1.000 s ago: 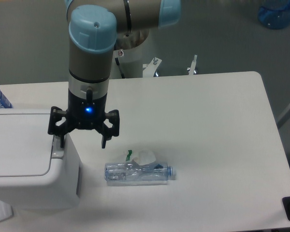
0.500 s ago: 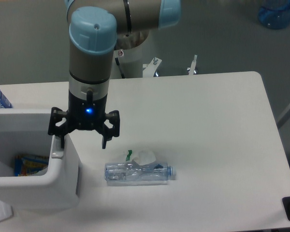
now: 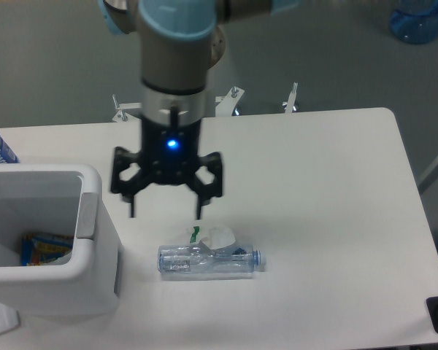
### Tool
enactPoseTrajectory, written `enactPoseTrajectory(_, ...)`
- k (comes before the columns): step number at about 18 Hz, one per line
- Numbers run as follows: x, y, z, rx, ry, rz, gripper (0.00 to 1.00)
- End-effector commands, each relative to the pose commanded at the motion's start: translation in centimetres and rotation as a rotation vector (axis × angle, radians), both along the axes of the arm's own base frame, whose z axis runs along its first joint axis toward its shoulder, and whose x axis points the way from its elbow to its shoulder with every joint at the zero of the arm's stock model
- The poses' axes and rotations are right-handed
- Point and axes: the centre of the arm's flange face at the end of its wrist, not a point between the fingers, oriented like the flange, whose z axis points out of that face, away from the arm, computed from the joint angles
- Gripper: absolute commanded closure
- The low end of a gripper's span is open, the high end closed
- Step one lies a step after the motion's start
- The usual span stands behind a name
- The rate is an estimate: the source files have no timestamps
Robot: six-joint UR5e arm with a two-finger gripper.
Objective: Open the trash can
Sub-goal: 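Lift the gripper up and away from the opened trash can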
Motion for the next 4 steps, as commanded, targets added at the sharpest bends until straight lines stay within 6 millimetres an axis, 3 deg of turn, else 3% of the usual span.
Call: enactPoseTrajectory(4, -1.9, -1.3, -1.8, -0.098, 0.057, -0.073, 0.0)
